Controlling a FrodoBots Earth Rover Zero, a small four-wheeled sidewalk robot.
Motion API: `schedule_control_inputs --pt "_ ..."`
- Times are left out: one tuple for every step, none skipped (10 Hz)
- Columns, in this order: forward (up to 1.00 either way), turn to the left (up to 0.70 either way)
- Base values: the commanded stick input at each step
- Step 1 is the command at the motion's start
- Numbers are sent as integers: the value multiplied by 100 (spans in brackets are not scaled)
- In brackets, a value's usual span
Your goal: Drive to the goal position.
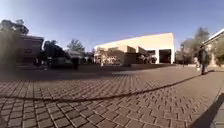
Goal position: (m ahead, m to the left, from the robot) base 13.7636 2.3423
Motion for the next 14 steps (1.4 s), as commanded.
schedule_control_inputs --pt "85 34" --pt "85 34" --pt "85 33" --pt "85 0" --pt "85 0" --pt "85 0" --pt "85 0" --pt "85 0" --pt "85 0" --pt "85 0" --pt "85 0" --pt "85 0" --pt "85 0" --pt "85 0"
